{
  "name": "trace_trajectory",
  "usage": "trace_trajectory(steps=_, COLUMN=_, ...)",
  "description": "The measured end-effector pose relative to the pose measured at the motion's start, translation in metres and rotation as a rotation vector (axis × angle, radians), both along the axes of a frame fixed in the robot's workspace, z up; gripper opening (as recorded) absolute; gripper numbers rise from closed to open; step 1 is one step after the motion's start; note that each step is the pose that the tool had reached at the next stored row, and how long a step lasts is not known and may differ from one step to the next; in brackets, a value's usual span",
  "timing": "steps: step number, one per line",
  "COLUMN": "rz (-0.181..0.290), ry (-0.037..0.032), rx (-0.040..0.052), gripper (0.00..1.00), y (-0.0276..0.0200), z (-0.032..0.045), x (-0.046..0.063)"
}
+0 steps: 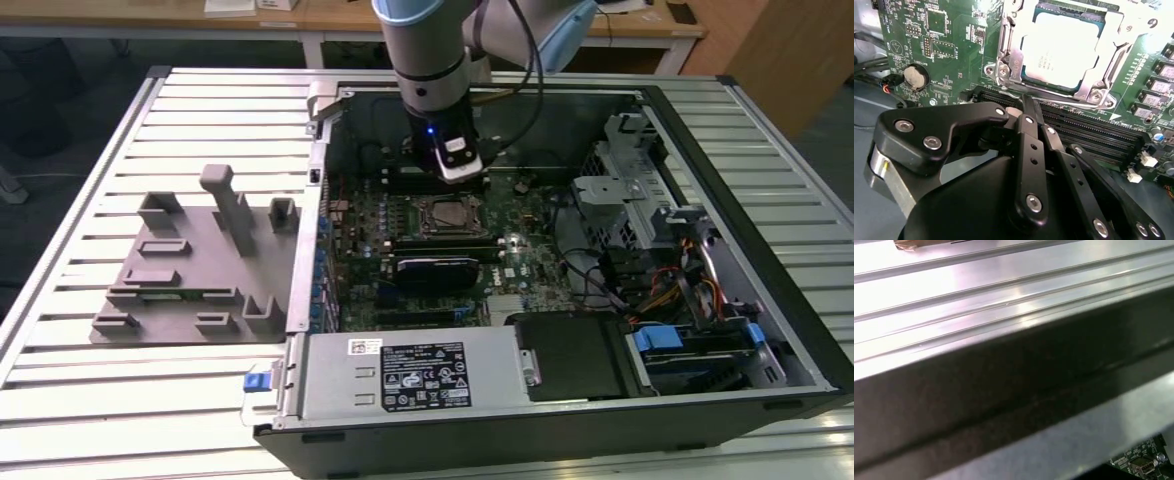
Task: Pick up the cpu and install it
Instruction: 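Install the first cpu locking lever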
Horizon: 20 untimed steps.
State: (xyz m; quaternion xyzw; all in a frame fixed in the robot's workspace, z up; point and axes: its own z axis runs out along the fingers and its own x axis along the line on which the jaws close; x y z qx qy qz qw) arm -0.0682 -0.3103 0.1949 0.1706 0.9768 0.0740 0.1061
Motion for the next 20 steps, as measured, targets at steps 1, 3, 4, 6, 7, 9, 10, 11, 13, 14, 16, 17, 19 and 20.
trace_trajectory(steps=1, rz=0.001, ry=0.0000, rx=0.0000, gripper=0.11, y=0.0000, z=-0.0002, x=0.0002)
trace_trajectory(steps=3, rz=0.002, ry=0.0002, rx=-0.0002, gripper=0.11, y=-0.0001, z=-0.0005, x=0.0008)
trace_trajectory(steps=4, rz=0.002, ry=0.0001, rx=-0.0002, gripper=0.11, y=-0.0002, z=-0.0006, x=0.0011)
trace_trajectory(steps=6, rz=0.002, ry=-0.0001, rx=0.0001, gripper=0.11, y=-0.0005, z=-0.0008, x=0.0018)
trace_trajectory(steps=7, rz=0.002, ry=-0.0001, rx=0.0001, gripper=0.11, y=-0.0007, z=-0.0009, x=0.0020)
trace_trajectory(steps=9, rz=0.002, ry=0.0000, rx=-0.0001, gripper=0.11, y=-0.0013, z=-0.0009, x=0.0024)
trace_trajectory(steps=10, rz=0.002, ry=0.0000, rx=0.0000, gripper=0.11, y=-0.0016, z=-0.0010, x=0.0026)
trace_trajectory(steps=11, rz=0.002, ry=0.0000, rx=0.0000, gripper=0.11, y=-0.0020, z=-0.0010, x=0.0028)
trace_trajectory(steps=13, rz=0.002, ry=0.0001, rx=-0.0003, gripper=0.11, y=-0.0034, z=-0.0010, x=0.0033)
trace_trajectory(steps=14, rz=0.002, ry=0.0001, rx=-0.0003, gripper=0.11, y=-0.0043, z=-0.0011, x=0.0037)
trace_trajectory(steps=16, rz=0.001, ry=0.0001, rx=-0.0003, gripper=0.11, y=-0.0060, z=-0.0015, x=0.0054)
trace_trajectory(steps=17, rz=0.001, ry=0.0000, rx=-0.0001, gripper=0.11, y=-0.0067, z=-0.0019, x=0.0063)
trace_trajectory(steps=19, rz=0.000, ry=0.0000, rx=0.0016, gripper=0.11, y=-0.0079, z=-0.0030, x=0.0081)
trace_trajectory(steps=20, rz=0.000, ry=0.0002, rx=0.0026, gripper=0.11, y=-0.0084, z=-0.0033, x=0.0091)
